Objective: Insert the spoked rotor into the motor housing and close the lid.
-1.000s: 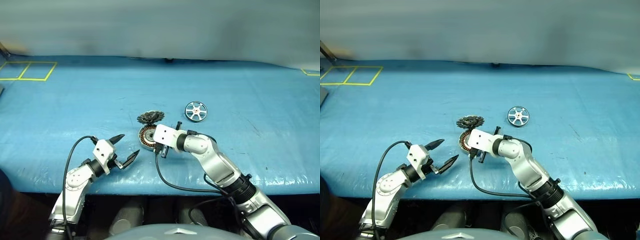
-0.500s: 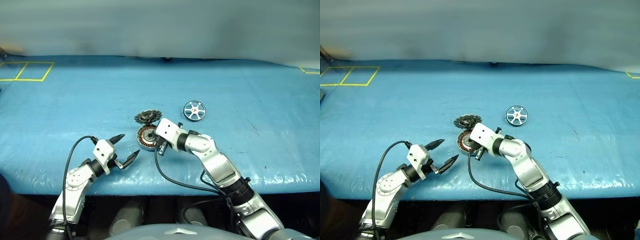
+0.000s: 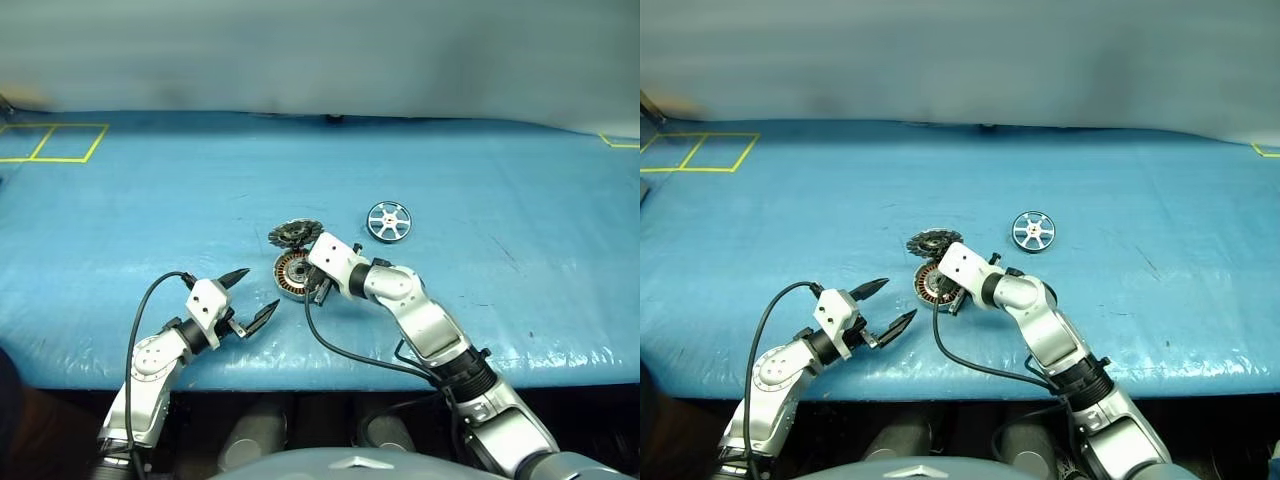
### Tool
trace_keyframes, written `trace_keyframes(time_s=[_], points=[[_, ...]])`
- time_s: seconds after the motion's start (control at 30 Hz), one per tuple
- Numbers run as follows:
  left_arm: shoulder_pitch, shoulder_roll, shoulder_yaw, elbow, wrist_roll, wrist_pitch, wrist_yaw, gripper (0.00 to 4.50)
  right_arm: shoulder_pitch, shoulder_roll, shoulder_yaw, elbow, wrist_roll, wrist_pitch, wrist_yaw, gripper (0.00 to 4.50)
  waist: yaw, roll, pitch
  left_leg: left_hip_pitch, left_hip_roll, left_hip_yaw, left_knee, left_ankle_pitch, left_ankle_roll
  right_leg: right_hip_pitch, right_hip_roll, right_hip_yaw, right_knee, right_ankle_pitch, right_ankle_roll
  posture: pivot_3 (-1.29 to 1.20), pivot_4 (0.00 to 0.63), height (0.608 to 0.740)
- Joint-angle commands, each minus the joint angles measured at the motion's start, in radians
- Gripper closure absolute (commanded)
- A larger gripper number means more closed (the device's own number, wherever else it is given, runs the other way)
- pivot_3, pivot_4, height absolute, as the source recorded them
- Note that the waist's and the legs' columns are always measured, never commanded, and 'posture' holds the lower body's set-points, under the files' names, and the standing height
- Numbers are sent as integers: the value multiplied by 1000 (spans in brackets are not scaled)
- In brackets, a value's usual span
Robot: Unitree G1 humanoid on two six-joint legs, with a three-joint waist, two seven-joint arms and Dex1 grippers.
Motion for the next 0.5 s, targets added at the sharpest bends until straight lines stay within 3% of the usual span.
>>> trace_keyframes(time_s=[0.03,0.5], points=[[-4,2,5,-6,1,-15,0,0,2,3,10,4,-3,-15,-3,4481,0,0,0,0,0,0,0,0,0,0,0,0,0,0,0,0,150,740],[-4,2,2,-3,0,-15,-3,0,-1,12,-29,-101,50,-15,-2,4481,0,0,0,0,0,0,0,0,0,0,0,0,0,0,0,0,150,740]])
